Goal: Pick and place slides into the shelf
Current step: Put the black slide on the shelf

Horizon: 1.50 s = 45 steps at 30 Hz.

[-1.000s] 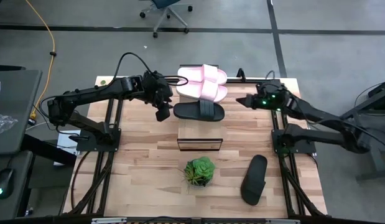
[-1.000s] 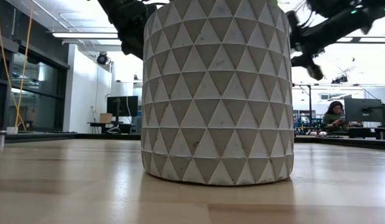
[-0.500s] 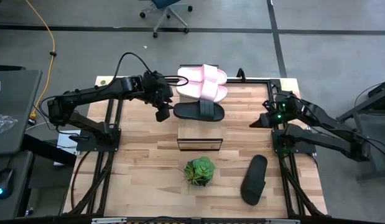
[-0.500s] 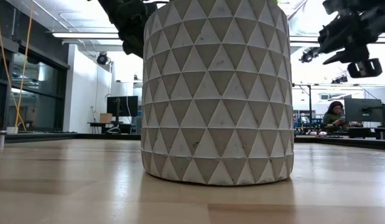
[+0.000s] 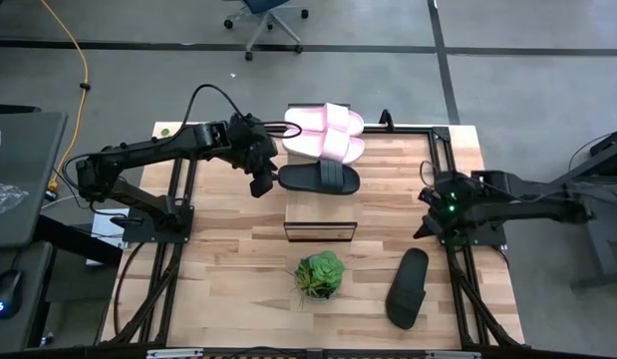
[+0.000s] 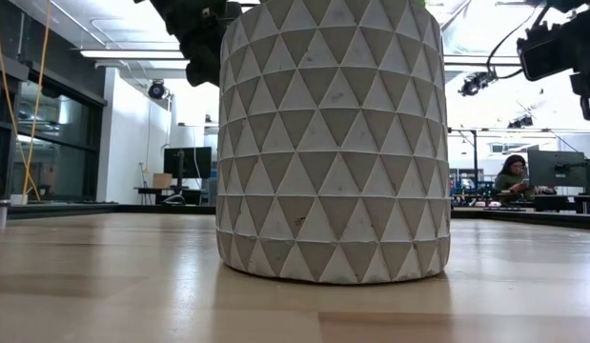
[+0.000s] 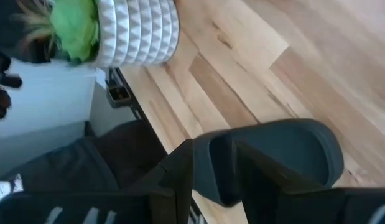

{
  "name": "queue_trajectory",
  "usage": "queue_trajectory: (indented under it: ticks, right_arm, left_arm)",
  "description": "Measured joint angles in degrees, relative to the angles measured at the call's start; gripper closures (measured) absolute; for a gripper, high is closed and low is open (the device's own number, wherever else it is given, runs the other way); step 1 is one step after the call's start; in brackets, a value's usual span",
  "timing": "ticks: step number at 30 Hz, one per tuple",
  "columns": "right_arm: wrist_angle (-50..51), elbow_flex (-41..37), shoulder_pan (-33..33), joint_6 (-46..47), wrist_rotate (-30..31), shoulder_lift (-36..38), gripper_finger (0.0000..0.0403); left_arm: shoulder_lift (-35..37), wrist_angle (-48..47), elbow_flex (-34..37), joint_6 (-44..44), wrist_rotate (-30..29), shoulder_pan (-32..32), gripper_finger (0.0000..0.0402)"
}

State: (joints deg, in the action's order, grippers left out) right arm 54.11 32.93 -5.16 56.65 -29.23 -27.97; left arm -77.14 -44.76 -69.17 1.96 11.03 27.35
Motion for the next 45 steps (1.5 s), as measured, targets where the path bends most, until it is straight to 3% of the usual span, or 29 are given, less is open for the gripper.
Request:
queue_trajectory:
  ticks: [12, 20, 34, 45]
  right_arm:
    - [-5.5, 0.0, 27.6, 14.9, 20.9, -1.5, 0.0302]
    - [-12.7, 0.0, 41.7, 21.9, 31.8, -10.6, 0.0302]
    - [-26.1, 0.0, 51.5, 25.2, 27.5, -30.7, 0.0302]
    - [-27.7, -0.1, 52.2, 31.1, 27.6, -37.0, 0.0302]
  left_arm:
    - [0.0, 0.0, 0.0, 2.3, 0.1, 0.0, 0.0263]
    - [0.0, 0.1, 0.0, 2.8, -0.1, 0.0, 0.0264]
    - [0.0, -0.1, 0.0, 2.8, -0.1, 0.0, 0.0263]
    - [0.0, -0.4, 0.0, -1.5, 2.2, 0.0, 0.0263]
